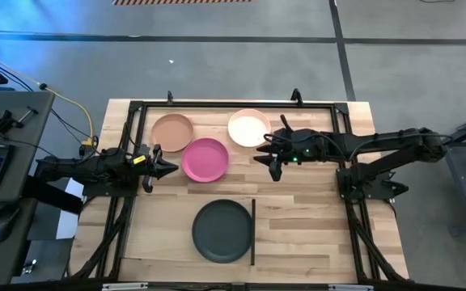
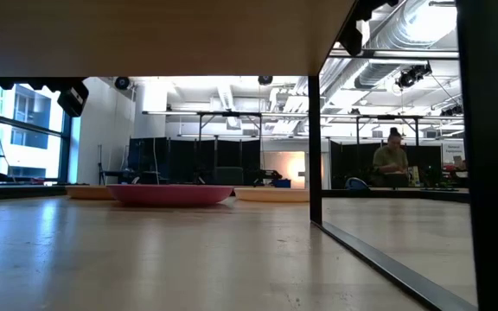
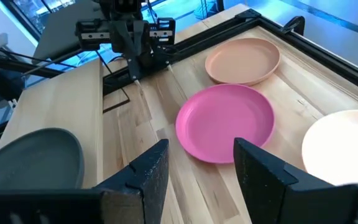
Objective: Place and stack plates onto a shelf
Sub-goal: Put the orange plate on the shelf
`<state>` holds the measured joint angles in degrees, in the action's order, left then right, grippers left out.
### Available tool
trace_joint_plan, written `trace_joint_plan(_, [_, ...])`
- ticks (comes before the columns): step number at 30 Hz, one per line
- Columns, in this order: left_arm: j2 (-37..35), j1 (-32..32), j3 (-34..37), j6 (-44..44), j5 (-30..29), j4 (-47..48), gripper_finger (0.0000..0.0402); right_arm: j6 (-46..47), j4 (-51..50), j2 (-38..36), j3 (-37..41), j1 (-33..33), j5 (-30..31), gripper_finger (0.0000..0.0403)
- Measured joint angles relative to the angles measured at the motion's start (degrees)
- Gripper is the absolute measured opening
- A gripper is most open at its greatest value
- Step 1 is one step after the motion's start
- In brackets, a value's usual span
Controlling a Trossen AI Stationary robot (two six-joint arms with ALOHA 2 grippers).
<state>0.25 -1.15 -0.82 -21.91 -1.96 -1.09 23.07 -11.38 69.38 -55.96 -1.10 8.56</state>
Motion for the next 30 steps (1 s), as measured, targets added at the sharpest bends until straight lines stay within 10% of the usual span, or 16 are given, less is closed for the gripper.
trace_joint_plan(30, [0.0,-0.02,0.0,-0.02,0.0,-0.02,0.0,5.19,2.31,0.02,-0.02,0.0,-0.14,0.0161])
